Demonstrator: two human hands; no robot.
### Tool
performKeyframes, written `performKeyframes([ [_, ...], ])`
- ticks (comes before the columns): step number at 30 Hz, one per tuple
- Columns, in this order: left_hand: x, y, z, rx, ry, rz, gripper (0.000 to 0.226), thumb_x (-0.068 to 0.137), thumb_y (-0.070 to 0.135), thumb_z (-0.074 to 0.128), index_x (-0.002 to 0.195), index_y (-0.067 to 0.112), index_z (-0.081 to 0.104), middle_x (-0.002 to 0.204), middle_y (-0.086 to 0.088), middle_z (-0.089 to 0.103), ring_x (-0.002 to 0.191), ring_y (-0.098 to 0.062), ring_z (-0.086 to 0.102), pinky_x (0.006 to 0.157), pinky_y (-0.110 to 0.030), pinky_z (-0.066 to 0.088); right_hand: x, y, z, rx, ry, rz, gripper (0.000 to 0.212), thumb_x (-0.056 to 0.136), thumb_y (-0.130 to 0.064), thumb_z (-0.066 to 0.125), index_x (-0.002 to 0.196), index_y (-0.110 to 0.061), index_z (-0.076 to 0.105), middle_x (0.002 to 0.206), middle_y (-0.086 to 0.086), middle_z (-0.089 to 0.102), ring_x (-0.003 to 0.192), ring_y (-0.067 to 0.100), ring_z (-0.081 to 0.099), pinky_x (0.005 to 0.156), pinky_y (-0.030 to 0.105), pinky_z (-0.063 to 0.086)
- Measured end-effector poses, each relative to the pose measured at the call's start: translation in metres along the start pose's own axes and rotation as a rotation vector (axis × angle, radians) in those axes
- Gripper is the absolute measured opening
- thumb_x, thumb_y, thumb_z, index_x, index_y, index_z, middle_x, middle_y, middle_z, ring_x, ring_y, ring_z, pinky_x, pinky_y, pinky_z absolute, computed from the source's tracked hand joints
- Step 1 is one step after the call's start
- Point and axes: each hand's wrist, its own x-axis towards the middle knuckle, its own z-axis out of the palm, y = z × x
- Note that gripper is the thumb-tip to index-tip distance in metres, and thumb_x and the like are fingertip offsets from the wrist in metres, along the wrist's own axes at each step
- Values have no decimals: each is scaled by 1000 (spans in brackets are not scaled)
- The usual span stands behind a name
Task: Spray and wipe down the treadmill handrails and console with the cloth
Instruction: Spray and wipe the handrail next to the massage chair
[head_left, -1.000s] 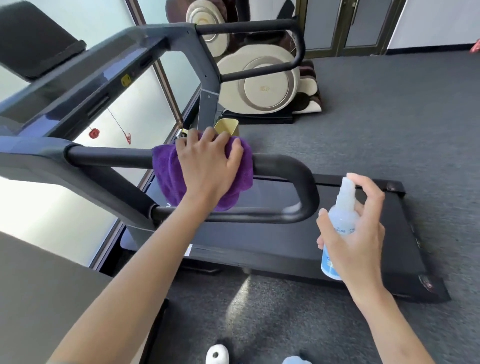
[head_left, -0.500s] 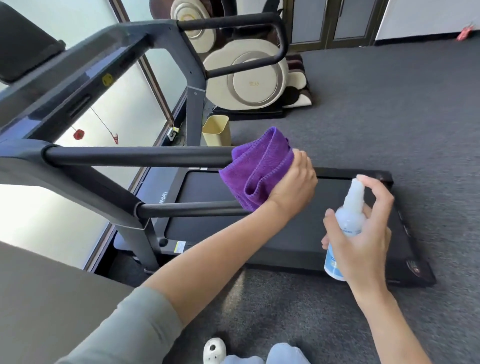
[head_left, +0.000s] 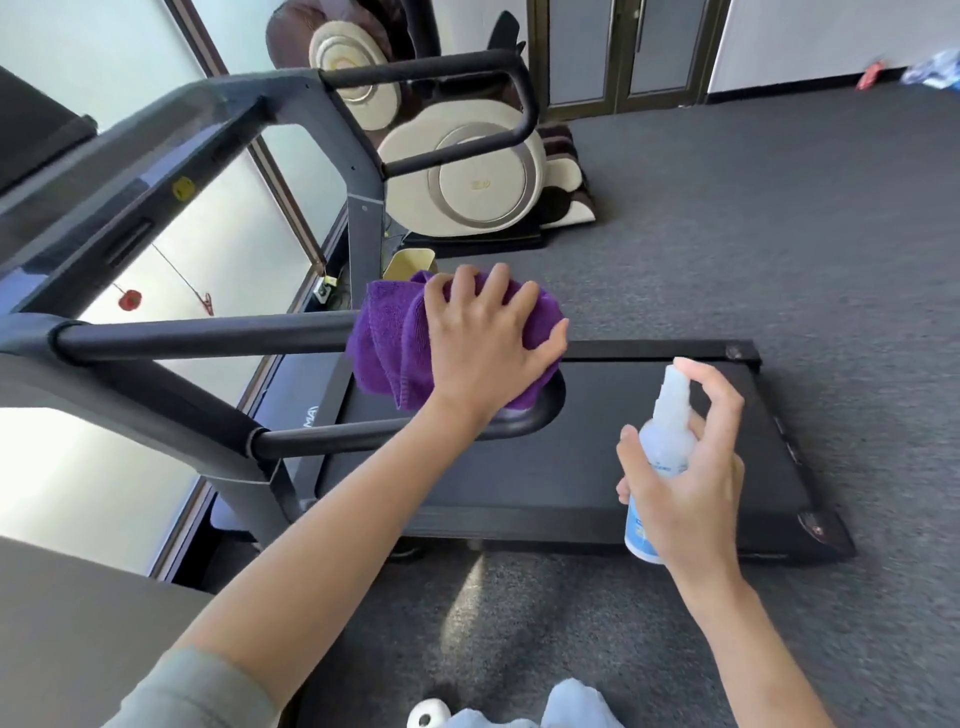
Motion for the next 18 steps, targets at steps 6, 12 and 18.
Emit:
performKeyframes([
  [6, -23, -89, -3, -76, 82, -121, 54, 92, 66, 42, 93, 21, 71, 87, -3, 65, 83, -30, 58, 74, -40, 42, -6, -3, 8, -16, -24, -12, 64, 82, -20, 63, 122, -62, 38, 98, -7, 63, 60, 41, 60, 64, 53, 56],
  [12, -55, -174, -5, -115, 116, -425, 48, 96, 51, 41, 97, 12, 69, 97, -9, 63, 96, -33, 52, 86, -42, 35, -9, -10, 23, -67, -76, -19, 62, 80, -24, 62, 122, -62, 36, 106, 2, 65, 68, 40, 65, 75, 44, 55],
  [18, -71, -175, -3, -121, 341, -501, 35, 93, 36, 57, 81, 4, 67, 77, -10, 64, 69, -31, 56, 66, -40, 44, -12, -25, 52, -76, -158, -40, 65, 78, -22, 63, 120, -64, 36, 95, 6, 66, 62, 31, 66, 65, 6, 46],
])
